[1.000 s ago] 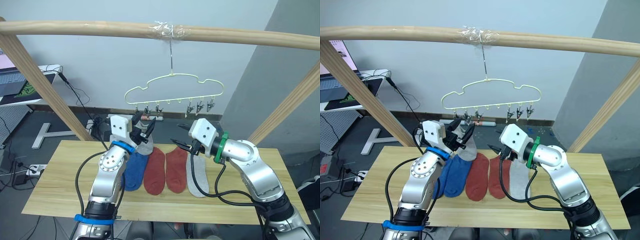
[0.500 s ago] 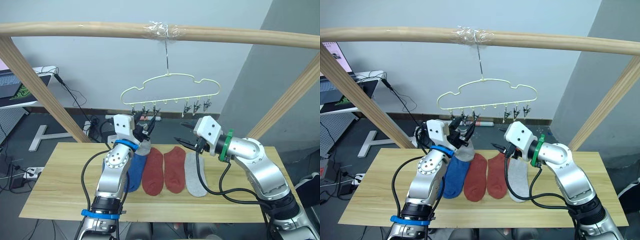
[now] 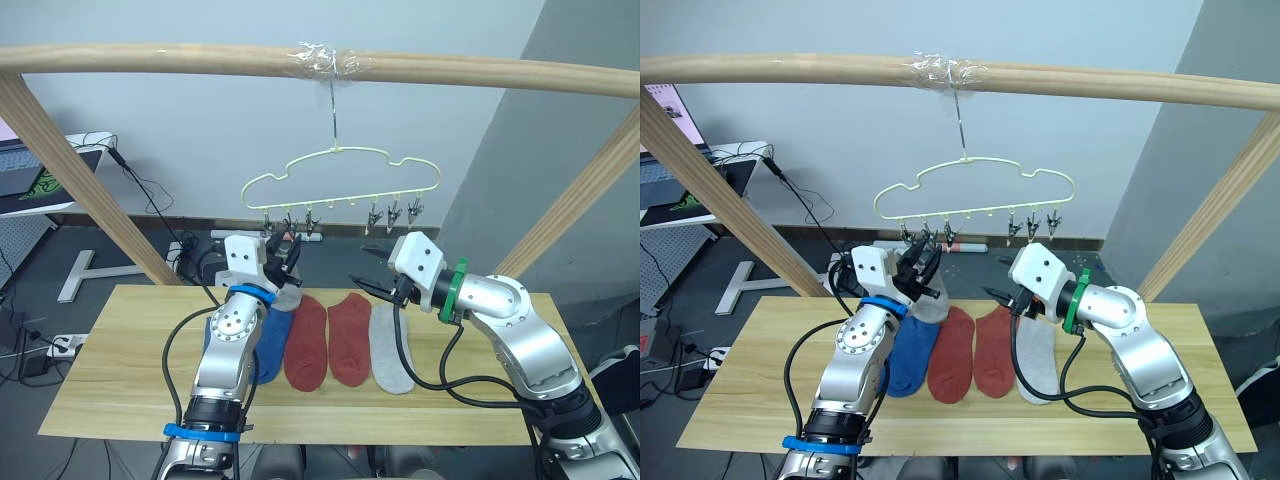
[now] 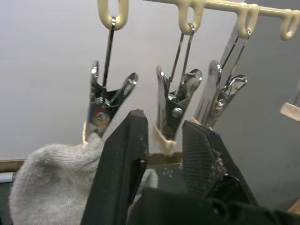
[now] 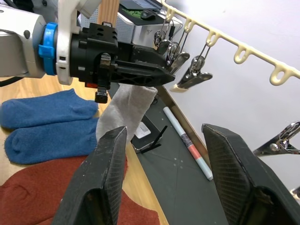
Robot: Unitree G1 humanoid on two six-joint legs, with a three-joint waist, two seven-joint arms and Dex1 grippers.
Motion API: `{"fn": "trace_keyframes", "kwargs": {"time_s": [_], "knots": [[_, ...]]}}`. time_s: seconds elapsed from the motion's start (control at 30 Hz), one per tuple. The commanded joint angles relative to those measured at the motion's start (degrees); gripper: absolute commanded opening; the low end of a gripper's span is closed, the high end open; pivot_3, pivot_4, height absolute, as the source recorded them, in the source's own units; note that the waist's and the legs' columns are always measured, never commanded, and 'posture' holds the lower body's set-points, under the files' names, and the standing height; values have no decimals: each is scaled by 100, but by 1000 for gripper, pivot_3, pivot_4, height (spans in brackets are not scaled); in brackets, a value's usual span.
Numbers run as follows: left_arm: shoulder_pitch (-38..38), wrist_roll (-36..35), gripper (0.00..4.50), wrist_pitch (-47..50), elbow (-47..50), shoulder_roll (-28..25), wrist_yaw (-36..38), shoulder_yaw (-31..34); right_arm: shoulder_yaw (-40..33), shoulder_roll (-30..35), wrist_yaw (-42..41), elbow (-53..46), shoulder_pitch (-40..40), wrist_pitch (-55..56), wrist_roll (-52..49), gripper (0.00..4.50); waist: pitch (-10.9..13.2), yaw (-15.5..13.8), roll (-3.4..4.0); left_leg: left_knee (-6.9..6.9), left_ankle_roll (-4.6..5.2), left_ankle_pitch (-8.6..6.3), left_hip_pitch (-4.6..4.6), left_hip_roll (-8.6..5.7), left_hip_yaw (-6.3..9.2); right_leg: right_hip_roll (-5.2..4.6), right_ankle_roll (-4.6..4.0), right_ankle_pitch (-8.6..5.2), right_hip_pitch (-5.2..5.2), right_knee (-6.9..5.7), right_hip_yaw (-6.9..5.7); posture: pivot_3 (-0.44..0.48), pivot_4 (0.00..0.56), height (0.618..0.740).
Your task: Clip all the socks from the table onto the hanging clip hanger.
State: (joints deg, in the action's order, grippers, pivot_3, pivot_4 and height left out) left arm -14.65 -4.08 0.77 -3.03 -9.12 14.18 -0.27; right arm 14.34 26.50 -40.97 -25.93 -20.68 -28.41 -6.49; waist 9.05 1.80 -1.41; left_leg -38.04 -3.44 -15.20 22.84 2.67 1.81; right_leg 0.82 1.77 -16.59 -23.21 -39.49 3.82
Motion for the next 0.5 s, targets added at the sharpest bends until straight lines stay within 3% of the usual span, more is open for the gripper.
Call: {"fn": "trace_keyframes", "kwargs": {"time_s": [0.03, 0.5], "knots": [[-196, 65, 1512, -203, 35, 51, -109, 16, -140, 85, -76, -214, -148, 145, -108, 2659, 0, 0, 0, 0, 0, 0, 0, 0, 0, 0, 0, 0, 0, 0, 0, -28, 148, 710], [-409, 116, 1512, -352, 47, 82, -250, 37, -157, 225, -133, -107, -185, 213, -214, 2659, 0, -3, 0, 0, 0, 0, 0, 0, 1, 0, 0, 0, 0, -2, 0, -26, 146, 710]]}}
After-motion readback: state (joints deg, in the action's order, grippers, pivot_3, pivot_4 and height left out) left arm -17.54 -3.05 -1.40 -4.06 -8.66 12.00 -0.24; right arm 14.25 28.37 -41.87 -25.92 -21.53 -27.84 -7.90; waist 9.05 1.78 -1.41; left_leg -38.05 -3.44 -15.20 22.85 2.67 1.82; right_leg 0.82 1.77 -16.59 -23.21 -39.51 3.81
